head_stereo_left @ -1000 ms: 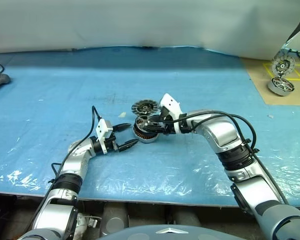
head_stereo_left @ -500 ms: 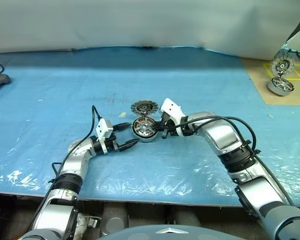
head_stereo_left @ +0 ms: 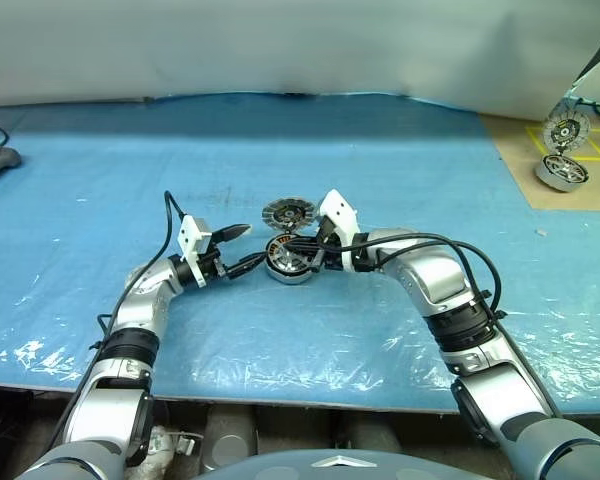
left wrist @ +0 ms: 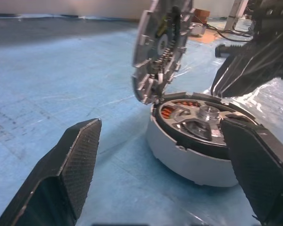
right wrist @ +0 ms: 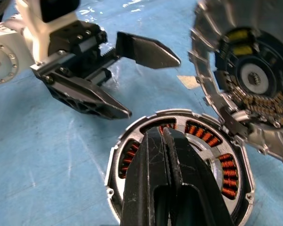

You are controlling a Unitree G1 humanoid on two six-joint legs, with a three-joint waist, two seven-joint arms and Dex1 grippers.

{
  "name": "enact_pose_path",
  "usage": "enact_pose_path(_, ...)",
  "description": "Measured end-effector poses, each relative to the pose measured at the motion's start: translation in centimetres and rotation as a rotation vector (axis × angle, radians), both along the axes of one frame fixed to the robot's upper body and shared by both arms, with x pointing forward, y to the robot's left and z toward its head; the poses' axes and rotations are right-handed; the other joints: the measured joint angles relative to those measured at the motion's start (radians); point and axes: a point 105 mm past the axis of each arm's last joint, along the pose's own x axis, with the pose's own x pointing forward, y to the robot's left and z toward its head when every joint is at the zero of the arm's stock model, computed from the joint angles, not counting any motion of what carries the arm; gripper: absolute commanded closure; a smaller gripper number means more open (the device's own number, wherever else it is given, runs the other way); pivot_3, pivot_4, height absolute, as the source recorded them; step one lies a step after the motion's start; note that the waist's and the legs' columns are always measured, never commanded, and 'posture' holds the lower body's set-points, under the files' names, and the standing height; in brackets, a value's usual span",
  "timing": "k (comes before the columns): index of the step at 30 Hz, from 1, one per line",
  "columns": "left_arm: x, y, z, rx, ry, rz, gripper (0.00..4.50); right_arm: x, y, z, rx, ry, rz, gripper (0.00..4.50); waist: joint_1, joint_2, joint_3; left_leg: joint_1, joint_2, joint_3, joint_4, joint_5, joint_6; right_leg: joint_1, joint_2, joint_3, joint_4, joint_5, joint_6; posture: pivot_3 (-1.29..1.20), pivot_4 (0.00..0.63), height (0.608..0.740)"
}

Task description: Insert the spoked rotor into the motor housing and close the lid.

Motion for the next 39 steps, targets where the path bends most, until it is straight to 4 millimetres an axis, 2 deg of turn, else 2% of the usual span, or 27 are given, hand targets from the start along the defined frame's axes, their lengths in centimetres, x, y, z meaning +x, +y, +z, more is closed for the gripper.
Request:
enact_pose_path(4, 0.0, 0.2, -0.9, 0.009, 0.027, 0.011, 0.17, 0.8, -0.2, -0.4, -0.008, -0.016, -0.028, 4.47, 0.001, 0.0, 0.0, -0.001, 0.0, 0.0, 0.0, 0.0, 0.0, -0.001, 0.0, -0.001, 0.0, 0.0, 0.0, 0.0, 0.15, 0.74)
enact_pose_path(10, 0.1, 0.4, -1.4, 0.018, 0.037, 0.021, 0.17, 0.3, -0.3, -0.7, -0.164, -0.152, 0.075, 4.47, 0.001, -0.001, -0.001, 0.003, 0.0, -0.001, 0.0, 0.0, 0.0, 0.004, 0.0, -0.001, -0.001, 0.0, 0.0, 0.0, 0.15, 0.74)
enact_pose_path(19, 0.1, 0.4, -1.5, 0.015, 0.039, 0.018, 0.17, 0.3, 0.0, -0.8, -0.239, -0.265, 0.127, 4.47, 0.0, -0.002, -0.002, 0.007, 0.0, -0.001, 0.0, 0.0, 0.0, 0.008, 0.0, -0.001, -0.001, 0.0, 0.0, 0.0, 0.15, 0.74)
enact_pose_path(24, 0.1, 0.4, -1.4, 0.011, 0.038, 0.014, 0.17, -0.3, 0.3, -0.6, -0.098, -0.151, 0.119, 4.47, 0.0, -0.002, -0.002, 0.008, 0.001, -0.001, 0.0, 0.0, 0.0, 0.009, 0.0, 0.0, -0.001, -0.002, -0.003, 0.0, 0.15, 0.74)
enact_pose_path(28, 0.1, 0.3, -1.3, 0.006, 0.033, 0.008, 0.17, -1.7, 1.0, -0.2, -0.029, -0.064, 0.19, 4.47, 0.001, -0.002, -0.002, 0.0, 0.001, -0.001, 0.0, 0.0, 0.0, 0.0, 0.0, -0.001, 0.0, 0.0, 0.0, 0.0, 0.15, 0.74)
enact_pose_path(30, 0.1, 0.3, -1.2, 0.005, 0.034, 0.006, 0.17, -2.0, 1.3, -0.3, -0.036, -0.057, 0.211, 4.47, 0.001, -0.002, -0.002, -0.001, 0.0, -0.001, 0.0, 0.0, 0.0, 0.0, 0.0, -0.001, -0.001, 0.0, 0.0, 0.0, 0.15, 0.74)
enact_pose_path(33, 0.0, 0.3, -1.2, 0.004, 0.035, 0.005, 0.17, -1.8, 1.7, -1.6, -0.098, -0.068, 0.205, 4.47, 0.0, -0.002, -0.002, -0.001, 0.0, -0.001, -0.001, 0.0, 0.0, 0.0, 0.0, -0.001, 0.0, 0.0, 0.0, 0.0, 0.15, 0.74)
enact_pose_path(39, 0.0, 0.0, -1.0, 0.0, 0.023, -0.004, 0.17, -1.2, 1.9, -1.9, -0.175, -0.139, 0.211, 4.47, 0.001, -0.002, -0.002, 0.004, 0.0, -0.001, 0.0, 0.0, 0.0, 0.004, -0.001, -0.001, 0.0, -0.001, -0.001, 0.0, 0.15, 0.74)
